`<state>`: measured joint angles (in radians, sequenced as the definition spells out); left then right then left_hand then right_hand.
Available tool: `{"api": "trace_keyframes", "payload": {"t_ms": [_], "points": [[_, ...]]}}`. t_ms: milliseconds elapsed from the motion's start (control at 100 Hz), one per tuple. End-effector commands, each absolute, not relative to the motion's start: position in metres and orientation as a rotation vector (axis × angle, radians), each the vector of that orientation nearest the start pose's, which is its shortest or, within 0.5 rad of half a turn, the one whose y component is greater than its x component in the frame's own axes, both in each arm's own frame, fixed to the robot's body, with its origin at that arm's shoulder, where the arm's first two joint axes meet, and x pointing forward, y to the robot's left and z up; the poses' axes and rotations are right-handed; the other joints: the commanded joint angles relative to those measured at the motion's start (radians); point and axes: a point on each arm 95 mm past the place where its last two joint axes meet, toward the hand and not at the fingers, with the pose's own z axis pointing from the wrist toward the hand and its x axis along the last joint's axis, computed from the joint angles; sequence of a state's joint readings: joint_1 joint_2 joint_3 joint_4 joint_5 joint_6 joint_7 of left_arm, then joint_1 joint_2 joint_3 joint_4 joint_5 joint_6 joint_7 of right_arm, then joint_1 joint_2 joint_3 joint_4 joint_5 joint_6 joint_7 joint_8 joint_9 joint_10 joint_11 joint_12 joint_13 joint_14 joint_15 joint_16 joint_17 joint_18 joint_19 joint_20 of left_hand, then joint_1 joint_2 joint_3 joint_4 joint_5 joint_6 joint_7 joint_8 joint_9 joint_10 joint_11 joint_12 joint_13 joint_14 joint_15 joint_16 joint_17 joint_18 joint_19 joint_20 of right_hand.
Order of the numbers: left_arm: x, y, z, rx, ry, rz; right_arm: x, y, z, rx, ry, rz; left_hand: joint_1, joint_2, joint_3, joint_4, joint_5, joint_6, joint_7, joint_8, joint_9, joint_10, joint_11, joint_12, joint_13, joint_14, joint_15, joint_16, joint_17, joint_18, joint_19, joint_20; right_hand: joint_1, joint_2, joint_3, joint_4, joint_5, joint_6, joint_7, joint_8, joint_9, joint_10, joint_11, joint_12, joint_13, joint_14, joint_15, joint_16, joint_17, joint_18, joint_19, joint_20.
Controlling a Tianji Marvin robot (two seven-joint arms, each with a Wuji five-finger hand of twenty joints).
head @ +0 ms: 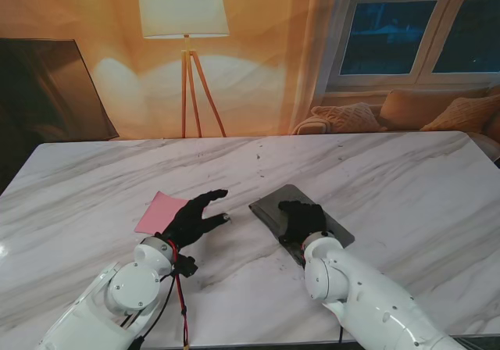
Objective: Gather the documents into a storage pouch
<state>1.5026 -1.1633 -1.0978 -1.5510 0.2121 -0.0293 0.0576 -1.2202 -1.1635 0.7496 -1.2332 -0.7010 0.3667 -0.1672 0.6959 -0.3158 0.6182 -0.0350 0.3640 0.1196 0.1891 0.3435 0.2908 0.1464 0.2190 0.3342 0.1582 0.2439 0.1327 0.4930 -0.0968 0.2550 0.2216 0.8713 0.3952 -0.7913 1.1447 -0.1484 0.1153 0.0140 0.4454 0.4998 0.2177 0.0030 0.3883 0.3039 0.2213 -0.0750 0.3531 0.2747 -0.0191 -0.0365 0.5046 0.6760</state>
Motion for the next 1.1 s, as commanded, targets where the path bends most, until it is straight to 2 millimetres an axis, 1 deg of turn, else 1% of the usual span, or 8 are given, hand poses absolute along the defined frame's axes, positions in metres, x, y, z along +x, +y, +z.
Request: {"api": "trace_keyframes", "payload": {"t_ms": [0, 160, 280, 380, 440, 710, 970, 1090], "points": [[0.4055, -0.0544, -0.3344, -1.953, 1.08, -2.023, 0.4485, 0.0594, -0.3909, 1.45, 1.431, 1.249, -0.008, 0.011, -0.02, -0.006, 0.007, -0.022, 0.002, 0.006, 0.03, 0.0, 0.006, 0.014, 0.0, -0.005, 0.002, 0.009, -0.011, -0.022, 0.002, 0.016, -0.021, -0.02, 0.021, -0.016, -0.048, 0.011, -0.022, -0.003, -0.04, 0.002, -0.013, -0.007, -0.018, 0.014, 0.006, -0.008, 0.009, 0.015, -0.017, 0.023], [0.406, -0.0554, -0.3353, -1.966, 1.076, -2.023, 0.4519, 0.0593, -0.3927, 1.459, 1.416, 1.22, -0.009, 0.011, -0.02, -0.006, 0.009, -0.021, 0.002, 0.007, 0.032, 0.001, 0.007, 0.015, -0.001, -0.004, 0.001, 0.009, -0.011, -0.023, 0.002, 0.017, -0.014, -0.027, 0.024, -0.016, -0.042, 0.013, -0.032, 0.019, -0.039, 0.009, -0.004, 0.005, 0.03, 0.124, 0.028, -0.002, 0.069, 0.103, 0.019, 0.052], [0.406, -0.0561, -0.3352, -1.968, 1.083, -2.022, 0.4526, 0.0594, -0.3945, 1.456, 1.426, 1.201, -0.009, 0.012, -0.021, -0.006, 0.008, -0.021, 0.002, 0.006, 0.034, 0.001, 0.007, 0.016, 0.0, -0.005, 0.001, 0.01, -0.011, -0.023, 0.002, 0.017, -0.009, -0.022, 0.027, -0.016, -0.041, 0.018, -0.032, 0.039, -0.04, 0.017, 0.008, 0.013, 0.073, 0.143, 0.042, 0.004, 0.104, 0.141, 0.095, 0.077], [0.4062, -0.0559, -0.3353, -1.968, 1.082, -2.022, 0.4521, 0.0597, -0.3951, 1.465, 1.429, 1.192, -0.01, 0.012, -0.022, -0.006, 0.008, -0.021, 0.002, 0.006, 0.036, 0.003, 0.007, 0.017, 0.001, -0.004, 0.002, 0.01, -0.011, -0.022, 0.002, 0.017, 0.008, -0.019, 0.037, -0.015, -0.039, 0.019, -0.034, 0.049, -0.039, 0.022, 0.022, 0.018, 0.101, 0.144, 0.072, 0.02, 0.113, 0.153, 0.198, 0.081], [0.4063, -0.0557, -0.3353, -1.966, 1.08, -2.021, 0.4507, 0.0594, -0.395, 1.468, 1.44, 1.189, -0.009, 0.012, -0.022, -0.006, 0.009, -0.021, 0.002, 0.007, 0.038, 0.004, 0.007, 0.017, 0.0, -0.003, 0.001, 0.01, -0.011, -0.021, 0.002, 0.017, 0.0, -0.026, 0.037, -0.018, -0.038, 0.018, -0.036, 0.054, -0.04, 0.021, 0.027, 0.015, 0.102, 0.143, 0.076, 0.024, 0.092, 0.156, 0.275, 0.025], [0.4055, -0.0584, -0.3355, -1.976, 1.079, -2.025, 0.4435, 0.0603, -0.3977, 1.473, 1.47, 1.183, -0.01, 0.014, -0.023, -0.006, 0.004, -0.017, -0.001, 0.005, 0.039, 0.005, 0.007, 0.018, -0.002, -0.005, 0.0, 0.01, -0.014, -0.024, 0.001, 0.017, -0.001, -0.025, 0.029, -0.016, -0.034, 0.014, -0.033, 0.052, -0.039, 0.018, 0.029, 0.017, 0.115, 0.144, 0.07, 0.02, 0.085, 0.146, 0.327, -0.014], [0.4055, -0.0577, -0.3352, -1.972, 1.084, -2.023, 0.4473, 0.0617, -0.3999, 1.403, 1.472, 1.184, -0.011, 0.018, -0.029, -0.006, 0.003, -0.015, -0.004, 0.004, 0.038, 0.003, 0.006, 0.017, -0.005, -0.006, -0.003, 0.008, -0.018, -0.026, -0.001, 0.015, 0.047, -0.027, 0.081, -0.016, -0.025, 0.036, 0.005, 0.051, -0.039, 0.043, 0.114, 0.038, 0.197, 0.133, 0.197, 0.086, 0.149, 0.121, 0.569, 0.034], [0.4056, -0.0576, -0.3356, -1.982, 1.077, -2.024, 0.4497, 0.0621, -0.3995, 1.37, 1.468, 1.184, -0.009, 0.017, -0.029, -0.005, 0.006, -0.013, -0.004, 0.004, 0.037, 0.004, 0.004, 0.017, -0.007, -0.006, -0.004, 0.008, -0.02, -0.028, -0.003, 0.014, 0.111, -0.016, 0.131, 0.0, -0.019, 0.054, 0.049, 0.04, -0.043, 0.065, 0.203, 0.059, 0.286, 0.093, 0.38, 0.175, 0.232, 0.089, 0.747, 0.089]]}}
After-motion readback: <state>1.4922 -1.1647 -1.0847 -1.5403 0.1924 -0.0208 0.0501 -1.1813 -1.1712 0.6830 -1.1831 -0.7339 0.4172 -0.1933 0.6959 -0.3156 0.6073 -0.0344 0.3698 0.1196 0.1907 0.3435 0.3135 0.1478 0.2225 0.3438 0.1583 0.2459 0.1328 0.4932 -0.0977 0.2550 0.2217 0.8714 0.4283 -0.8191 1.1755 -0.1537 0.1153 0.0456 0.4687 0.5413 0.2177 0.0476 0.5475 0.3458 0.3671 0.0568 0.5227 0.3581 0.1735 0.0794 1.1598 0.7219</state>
